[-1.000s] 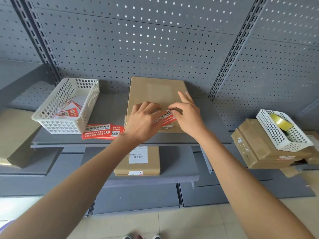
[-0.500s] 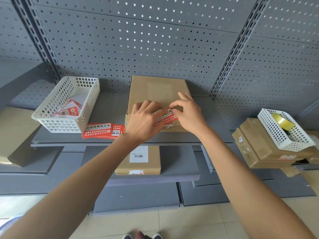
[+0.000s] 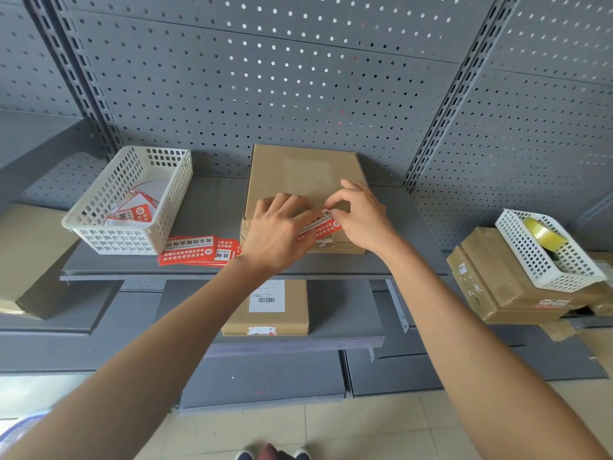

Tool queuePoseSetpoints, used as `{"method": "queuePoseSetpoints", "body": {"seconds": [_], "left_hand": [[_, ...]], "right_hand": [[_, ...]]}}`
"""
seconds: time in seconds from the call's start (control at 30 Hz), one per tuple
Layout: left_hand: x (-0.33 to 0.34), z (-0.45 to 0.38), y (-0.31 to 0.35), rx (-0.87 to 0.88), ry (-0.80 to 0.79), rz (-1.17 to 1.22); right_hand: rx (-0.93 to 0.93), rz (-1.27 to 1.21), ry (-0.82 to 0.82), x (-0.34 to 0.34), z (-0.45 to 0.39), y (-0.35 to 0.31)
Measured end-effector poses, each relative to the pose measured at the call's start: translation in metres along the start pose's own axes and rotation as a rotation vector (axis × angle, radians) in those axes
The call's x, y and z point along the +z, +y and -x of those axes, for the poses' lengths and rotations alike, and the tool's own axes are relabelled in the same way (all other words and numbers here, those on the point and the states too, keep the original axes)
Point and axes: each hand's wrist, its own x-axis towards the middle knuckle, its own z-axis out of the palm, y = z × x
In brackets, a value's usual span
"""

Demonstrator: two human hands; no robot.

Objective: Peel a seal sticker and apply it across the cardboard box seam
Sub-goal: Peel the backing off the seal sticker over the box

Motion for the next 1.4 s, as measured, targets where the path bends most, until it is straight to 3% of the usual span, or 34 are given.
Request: {"method": "queuePoseSetpoints", "body": {"seconds": [0.63, 1.07, 1.3, 1.4], "left_hand": [[-0.001, 0.000, 0.005, -0.046, 0.019, 0.042], [-0.016, -0.031, 0.025, -0.439, -0.101, 0.238], [-0.016, -0.036, 0.028, -0.463, -0.144, 0.234], [-0.016, -0.036, 0.029, -0.470, -0.143, 0.224]], "right_hand": [[-0.020, 0.079, 0.068, 0.006, -0.010, -0.001], [-0.037, 0.123, 0.051, 0.015, -0.010, 0.006], [-0.051, 0.084, 0.097, 0.018, -0.011, 0.010], [-0.085, -0.056, 0.176, 0.016, -0.008, 0.012]]}}
